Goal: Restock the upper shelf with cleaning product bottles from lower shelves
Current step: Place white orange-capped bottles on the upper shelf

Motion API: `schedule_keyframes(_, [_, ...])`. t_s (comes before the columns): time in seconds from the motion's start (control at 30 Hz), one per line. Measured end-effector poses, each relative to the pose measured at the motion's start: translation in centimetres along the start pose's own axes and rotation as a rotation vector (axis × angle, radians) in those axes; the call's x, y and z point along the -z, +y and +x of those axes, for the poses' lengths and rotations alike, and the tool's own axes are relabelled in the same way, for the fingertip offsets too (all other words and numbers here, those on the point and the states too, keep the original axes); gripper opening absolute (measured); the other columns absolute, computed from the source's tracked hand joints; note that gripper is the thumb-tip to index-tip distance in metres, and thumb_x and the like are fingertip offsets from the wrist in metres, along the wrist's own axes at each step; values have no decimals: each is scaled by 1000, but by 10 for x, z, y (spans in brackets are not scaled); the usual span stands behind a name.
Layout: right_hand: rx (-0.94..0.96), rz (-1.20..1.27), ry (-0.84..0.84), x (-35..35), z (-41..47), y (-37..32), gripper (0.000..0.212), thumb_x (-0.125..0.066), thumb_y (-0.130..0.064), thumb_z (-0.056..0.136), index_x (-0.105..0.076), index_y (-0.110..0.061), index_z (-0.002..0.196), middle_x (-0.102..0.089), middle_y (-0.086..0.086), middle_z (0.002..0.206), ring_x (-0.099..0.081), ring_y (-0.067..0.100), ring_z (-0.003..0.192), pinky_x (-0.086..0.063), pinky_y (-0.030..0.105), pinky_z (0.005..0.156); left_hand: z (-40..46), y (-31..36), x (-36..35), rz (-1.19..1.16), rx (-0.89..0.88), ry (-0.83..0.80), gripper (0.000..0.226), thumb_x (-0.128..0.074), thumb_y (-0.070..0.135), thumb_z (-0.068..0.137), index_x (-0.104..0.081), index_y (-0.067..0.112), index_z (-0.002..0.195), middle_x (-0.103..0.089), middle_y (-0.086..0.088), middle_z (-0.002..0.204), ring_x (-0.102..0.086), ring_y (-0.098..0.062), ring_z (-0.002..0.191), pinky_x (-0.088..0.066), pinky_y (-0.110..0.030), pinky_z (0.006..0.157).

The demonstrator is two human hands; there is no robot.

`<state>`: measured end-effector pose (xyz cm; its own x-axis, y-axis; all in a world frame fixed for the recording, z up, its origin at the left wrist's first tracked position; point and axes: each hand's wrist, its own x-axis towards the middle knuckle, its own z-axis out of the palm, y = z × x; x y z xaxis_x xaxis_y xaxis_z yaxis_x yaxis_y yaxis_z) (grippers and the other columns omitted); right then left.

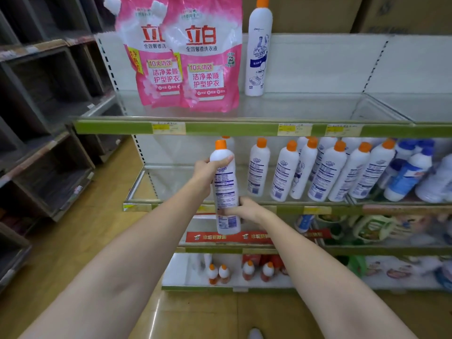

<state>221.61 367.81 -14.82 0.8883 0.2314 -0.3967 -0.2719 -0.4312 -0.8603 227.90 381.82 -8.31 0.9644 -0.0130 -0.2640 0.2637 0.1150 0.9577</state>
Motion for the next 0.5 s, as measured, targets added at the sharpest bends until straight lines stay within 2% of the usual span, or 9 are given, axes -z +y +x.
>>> schedule_keyframes(0.1, [-23,57,3,-20,-17,-3,49,-86,-41,72,-66,-24,113,-77,2,108,-73,22,100,-55,48,98,-15,-4,12,-35,50,-20,48,-85,30,77,-60,4,109,-71,-8,93,-68,-18,70,-53,-25,57])
schedule_keyframes(0.2, [-30,50,33,-37,-32,-10,51,-87,-39,68,-69,-19,112,-78,3,100,-75,22,95,-56,49,96,-27,-7,24,-97,122,-66,60,-86,36,75,-59,4,118,-73,-12,102,-71,-21,71,-55,-26,51])
schedule_keyframes(0.3, [-4,-28,125,-52,-45,-16,37,-84,-32,71,-71,-14,101,-77,7,95,-75,23,87,-60,46,89,-35,-10,34,-171,186,-120,75,-88,41,69,-59,2,126,-72,-18,111,-71,-29,79,-59,-38,62])
schedule_keyframes(0.37, [1,-212,196,-61,-54,-23,41,-82,-42,66,-68,-14,92,-75,5,88,-73,22,78,-61,38,73,-28,-22,40,-158,199,-115,95,-91,46,56,-55,4,133,-68,-18,107,-69,-30,75,-58,-41,67])
schedule_keyframes(0.4, [-8,-349,232,-66,-59,-28,45,-81,-49,63,-66,-15,88,-72,4,85,-70,21,73,-57,34,62,-19,-33,43,-128,205,-102,101,-92,49,51,-54,6,135,-66,-18,108,-67,-29,70,-57,-41,66])
schedule_keyframes(0.43, [-17,-486,262,-71,-64,-32,47,-78,-54,61,-63,-16,84,-68,2,81,-67,20,69,-49,31,55,-9,-42,46,-119,189,-80,99,-91,51,51,-54,8,133,-63,-18,114,-63,-27,64,-55,-38,64])
schedule_keyframes(0.5, [-27,-624,286,-77,-70,-35,46,-76,-58,62,-57,-18,77,-62,0,76,-60,18,65,-40,29,51,9,-56,50,-97,164,-41,84,-87,54,55,-59,12,122,-57,-15,124,-58,-23,59,-53,-32,58])
